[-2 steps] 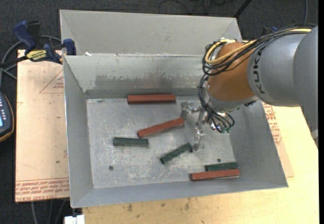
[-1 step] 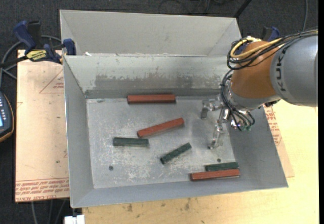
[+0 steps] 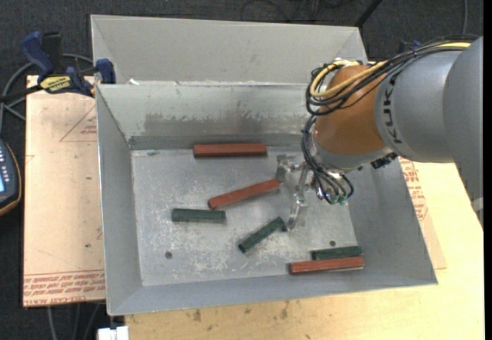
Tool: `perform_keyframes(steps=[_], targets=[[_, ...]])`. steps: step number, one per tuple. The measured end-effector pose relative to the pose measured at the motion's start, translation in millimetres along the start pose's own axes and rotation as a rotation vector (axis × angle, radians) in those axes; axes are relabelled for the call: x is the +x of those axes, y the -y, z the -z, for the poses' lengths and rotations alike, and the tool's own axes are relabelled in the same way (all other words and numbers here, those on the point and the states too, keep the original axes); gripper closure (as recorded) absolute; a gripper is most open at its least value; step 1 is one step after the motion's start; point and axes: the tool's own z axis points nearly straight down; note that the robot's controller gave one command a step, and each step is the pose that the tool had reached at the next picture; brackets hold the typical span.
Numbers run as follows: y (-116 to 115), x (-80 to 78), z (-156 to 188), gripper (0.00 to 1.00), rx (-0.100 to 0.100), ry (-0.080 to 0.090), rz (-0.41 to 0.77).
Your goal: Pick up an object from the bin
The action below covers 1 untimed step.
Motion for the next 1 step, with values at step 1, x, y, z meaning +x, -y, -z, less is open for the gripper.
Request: perform_keyframes(steps=[1], targets=[[-69.6,-14.6,-3.7,0.0,0.001,0.005,-0.129]])
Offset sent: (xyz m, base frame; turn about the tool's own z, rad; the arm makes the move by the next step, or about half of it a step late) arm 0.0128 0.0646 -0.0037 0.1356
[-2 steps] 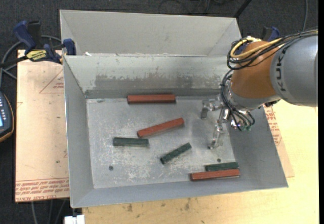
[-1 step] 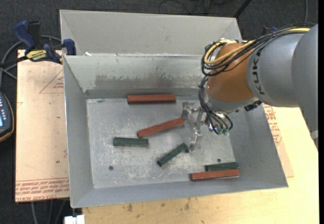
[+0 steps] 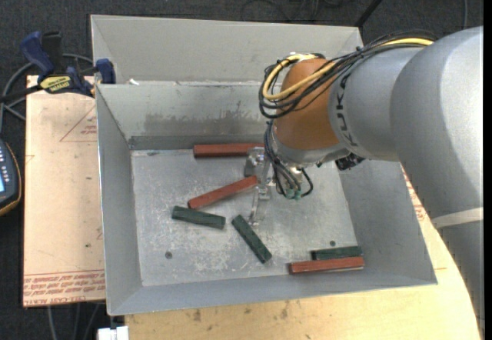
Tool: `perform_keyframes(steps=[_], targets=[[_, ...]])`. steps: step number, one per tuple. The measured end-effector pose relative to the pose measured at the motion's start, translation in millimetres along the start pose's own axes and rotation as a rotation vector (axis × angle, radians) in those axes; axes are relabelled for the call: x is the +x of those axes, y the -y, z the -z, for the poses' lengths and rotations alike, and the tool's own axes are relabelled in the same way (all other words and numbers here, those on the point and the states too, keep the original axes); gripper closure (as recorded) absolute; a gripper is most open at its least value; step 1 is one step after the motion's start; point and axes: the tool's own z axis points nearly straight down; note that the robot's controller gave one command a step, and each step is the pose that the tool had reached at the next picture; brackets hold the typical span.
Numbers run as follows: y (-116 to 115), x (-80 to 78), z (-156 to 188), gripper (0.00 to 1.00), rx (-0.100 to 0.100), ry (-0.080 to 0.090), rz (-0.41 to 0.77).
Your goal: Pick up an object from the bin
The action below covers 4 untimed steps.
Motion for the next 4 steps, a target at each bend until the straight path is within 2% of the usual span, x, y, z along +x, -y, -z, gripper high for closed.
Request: perform_keyframes(steps=[1,2,3,4], targets=[[-1,-44.0,-1,0.0,0.004,-0.007,0.188],[-1,-45.2,0,1.0,0.003,-0.001,0.189],[-12,-39.1,111,1.0,0.002,0.008,0.224],[-11,-37.4,106,0.0,0.003,-0.001,0.225]])
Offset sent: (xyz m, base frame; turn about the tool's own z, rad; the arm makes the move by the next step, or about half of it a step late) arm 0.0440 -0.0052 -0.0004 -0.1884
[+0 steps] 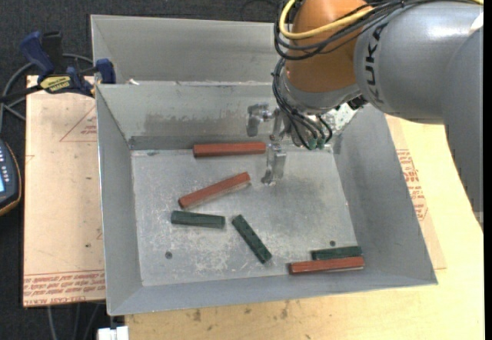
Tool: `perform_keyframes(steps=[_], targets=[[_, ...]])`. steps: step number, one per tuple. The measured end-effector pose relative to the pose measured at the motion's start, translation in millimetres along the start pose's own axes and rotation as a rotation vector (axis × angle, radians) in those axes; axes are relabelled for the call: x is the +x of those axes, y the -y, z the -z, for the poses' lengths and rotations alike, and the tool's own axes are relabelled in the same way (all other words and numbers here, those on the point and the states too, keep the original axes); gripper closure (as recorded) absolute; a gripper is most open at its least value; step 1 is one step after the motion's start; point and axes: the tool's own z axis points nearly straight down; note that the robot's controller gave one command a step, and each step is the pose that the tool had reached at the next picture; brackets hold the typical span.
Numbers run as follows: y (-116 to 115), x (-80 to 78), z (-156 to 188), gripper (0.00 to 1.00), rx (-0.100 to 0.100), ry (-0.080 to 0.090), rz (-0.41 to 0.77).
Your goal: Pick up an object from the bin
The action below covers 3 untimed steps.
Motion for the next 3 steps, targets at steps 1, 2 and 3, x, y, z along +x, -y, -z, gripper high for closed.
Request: perform_keyframes(steps=[1,2,3], targets=[[-26,3.5,-111,0.0,-0.001,-0.008,0.03],[-25,1.0,-105,1.0,0.0,-0.001,0.029],[-41,12.0,32,1.0,-0.001,0.008,-0.019]])
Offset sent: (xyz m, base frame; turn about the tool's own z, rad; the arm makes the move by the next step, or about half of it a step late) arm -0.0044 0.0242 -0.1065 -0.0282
